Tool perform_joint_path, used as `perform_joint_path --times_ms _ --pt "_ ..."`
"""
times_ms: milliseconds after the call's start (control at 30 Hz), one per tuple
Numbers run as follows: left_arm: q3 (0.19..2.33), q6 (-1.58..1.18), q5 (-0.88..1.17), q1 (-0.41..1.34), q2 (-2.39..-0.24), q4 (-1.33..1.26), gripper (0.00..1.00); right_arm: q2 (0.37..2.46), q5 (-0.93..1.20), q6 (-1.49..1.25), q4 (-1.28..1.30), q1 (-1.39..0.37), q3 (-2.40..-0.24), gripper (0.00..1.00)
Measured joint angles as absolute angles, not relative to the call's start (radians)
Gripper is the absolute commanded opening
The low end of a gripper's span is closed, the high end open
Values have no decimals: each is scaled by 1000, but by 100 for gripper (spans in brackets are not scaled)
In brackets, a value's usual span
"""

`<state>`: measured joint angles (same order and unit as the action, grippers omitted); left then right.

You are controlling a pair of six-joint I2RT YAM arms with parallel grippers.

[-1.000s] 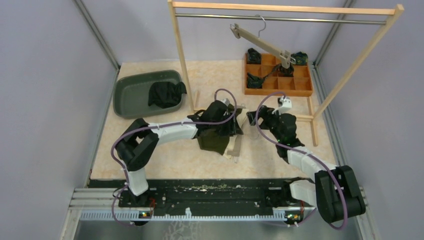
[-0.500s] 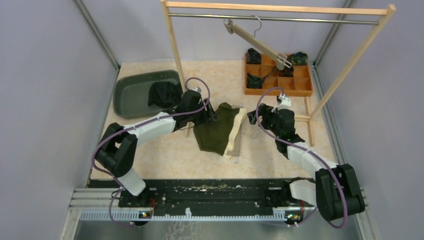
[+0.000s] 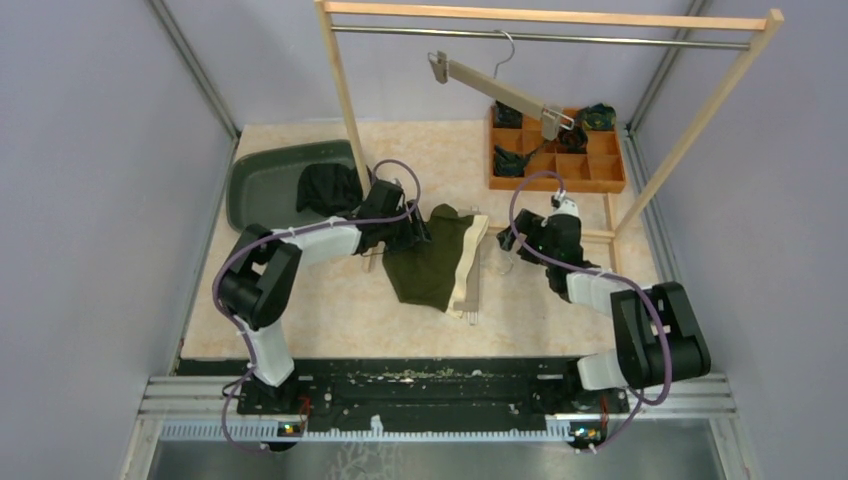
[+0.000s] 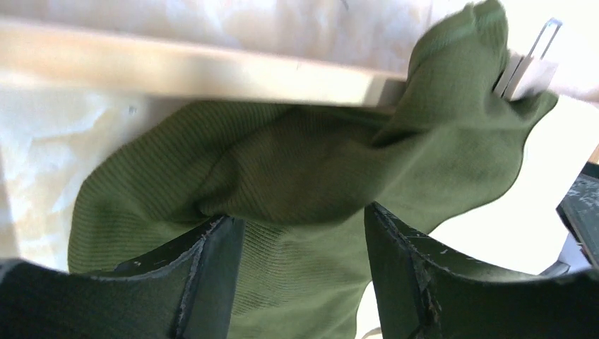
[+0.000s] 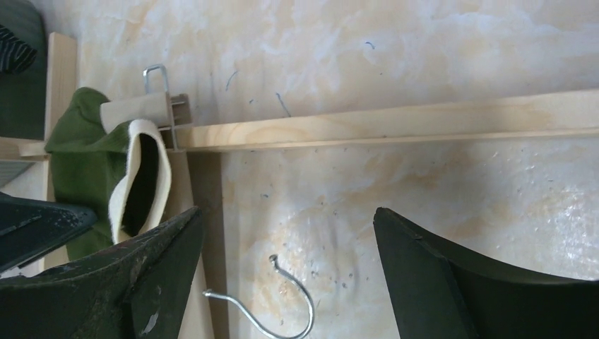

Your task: Clip the underwear to the hanger

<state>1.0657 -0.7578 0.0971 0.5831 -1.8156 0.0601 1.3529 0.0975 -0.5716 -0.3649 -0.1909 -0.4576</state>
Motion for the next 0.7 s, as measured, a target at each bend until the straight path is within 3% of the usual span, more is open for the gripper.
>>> perform_joint_path --times_ms 700 --pt "1452 -701 178 539 -2123 26 68 1648 202 -595 -594 9 -574 89"
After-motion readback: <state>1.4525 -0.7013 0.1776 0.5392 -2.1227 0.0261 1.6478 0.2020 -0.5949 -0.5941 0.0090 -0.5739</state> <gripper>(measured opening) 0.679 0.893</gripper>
